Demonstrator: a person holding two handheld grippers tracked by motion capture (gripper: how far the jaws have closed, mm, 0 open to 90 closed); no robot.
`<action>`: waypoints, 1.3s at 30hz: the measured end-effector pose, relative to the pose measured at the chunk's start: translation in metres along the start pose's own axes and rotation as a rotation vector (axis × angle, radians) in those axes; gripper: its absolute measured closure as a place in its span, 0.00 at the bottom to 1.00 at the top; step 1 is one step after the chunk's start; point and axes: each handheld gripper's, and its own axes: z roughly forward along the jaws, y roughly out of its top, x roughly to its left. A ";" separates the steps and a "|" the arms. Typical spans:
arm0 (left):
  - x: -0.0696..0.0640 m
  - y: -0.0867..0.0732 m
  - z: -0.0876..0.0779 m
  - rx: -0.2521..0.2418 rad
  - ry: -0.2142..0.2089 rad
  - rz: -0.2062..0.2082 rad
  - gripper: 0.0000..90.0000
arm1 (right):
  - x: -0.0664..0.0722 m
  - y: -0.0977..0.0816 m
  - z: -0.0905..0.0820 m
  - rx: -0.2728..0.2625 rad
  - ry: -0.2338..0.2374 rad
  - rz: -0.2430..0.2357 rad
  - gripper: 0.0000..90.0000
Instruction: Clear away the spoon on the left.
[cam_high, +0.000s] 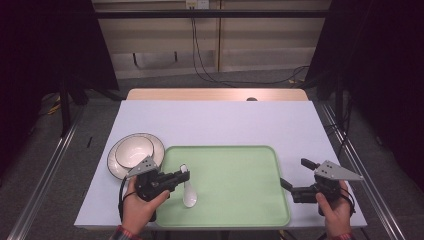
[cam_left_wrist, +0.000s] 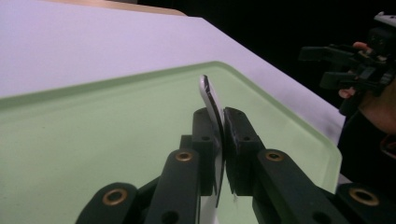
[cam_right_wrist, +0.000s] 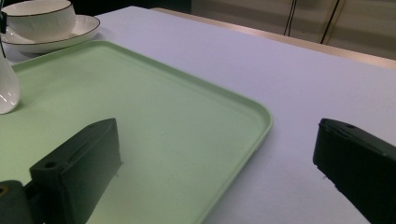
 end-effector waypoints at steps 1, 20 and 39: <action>0.001 0.000 0.000 0.002 0.004 0.003 0.91 | 0.000 0.000 0.000 0.000 0.002 0.001 0.00; 0.012 -0.002 0.006 0.027 0.078 0.031 0.85 | 0.000 0.000 0.001 0.006 0.009 -0.003 0.00; 0.016 -0.004 0.007 0.035 0.096 0.017 0.82 | 0.000 0.000 0.002 0.006 0.013 -0.003 0.00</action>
